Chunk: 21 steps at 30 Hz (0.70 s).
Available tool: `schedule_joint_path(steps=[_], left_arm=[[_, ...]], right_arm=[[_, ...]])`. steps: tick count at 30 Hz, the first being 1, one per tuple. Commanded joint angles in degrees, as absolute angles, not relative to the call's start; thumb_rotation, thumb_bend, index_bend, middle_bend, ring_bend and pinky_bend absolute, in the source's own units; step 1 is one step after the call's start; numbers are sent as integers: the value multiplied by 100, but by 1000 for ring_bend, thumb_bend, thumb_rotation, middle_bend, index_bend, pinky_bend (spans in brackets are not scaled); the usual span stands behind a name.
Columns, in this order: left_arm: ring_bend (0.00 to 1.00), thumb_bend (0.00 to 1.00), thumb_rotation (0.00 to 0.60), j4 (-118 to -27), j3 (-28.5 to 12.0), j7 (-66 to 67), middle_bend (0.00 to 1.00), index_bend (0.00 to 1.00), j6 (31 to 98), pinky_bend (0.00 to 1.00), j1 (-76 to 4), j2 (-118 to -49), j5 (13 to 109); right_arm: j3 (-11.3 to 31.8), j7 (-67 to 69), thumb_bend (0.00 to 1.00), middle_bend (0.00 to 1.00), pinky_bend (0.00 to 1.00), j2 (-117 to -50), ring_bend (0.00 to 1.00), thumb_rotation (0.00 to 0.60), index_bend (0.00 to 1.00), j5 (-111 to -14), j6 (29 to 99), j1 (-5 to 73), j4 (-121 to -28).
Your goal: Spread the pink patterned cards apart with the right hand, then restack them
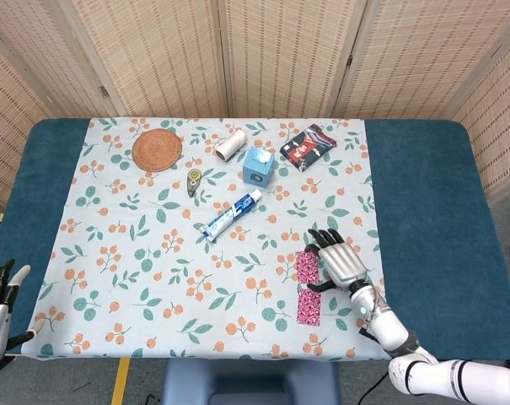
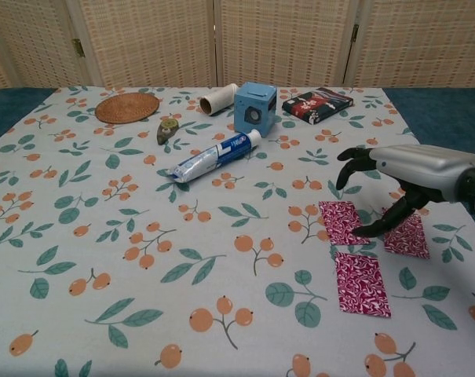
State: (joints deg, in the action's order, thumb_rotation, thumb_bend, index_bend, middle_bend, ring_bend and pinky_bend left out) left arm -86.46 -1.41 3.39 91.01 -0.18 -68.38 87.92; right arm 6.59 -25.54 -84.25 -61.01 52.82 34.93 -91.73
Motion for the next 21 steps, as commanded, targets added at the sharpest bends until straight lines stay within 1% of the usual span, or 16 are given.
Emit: schedule_joint_path(steps=[1, 14, 21], left_arm=[[33, 221, 600, -8627, -133, 318, 0, 140, 9095, 0, -10, -6847, 8787], [33, 220, 600, -8541, -144, 241, 0, 140, 9073, 0, -16, -6874, 8771], [34, 220, 600, -8536, -150, 250, 0, 140, 9044, 0, -31, -6880, 8763]], right_arm=[[660, -2713, 216, 71, 0, -8551, 0, 427, 262, -5912, 5235, 3596, -9052], [547, -3010, 216, 70, 0, -8807, 0, 426, 260, -5583, 5313, 3738, -8816], [550, -3011, 216, 70, 0, -8851, 0, 426, 213, -5489, 5325, 3781, -8695]])
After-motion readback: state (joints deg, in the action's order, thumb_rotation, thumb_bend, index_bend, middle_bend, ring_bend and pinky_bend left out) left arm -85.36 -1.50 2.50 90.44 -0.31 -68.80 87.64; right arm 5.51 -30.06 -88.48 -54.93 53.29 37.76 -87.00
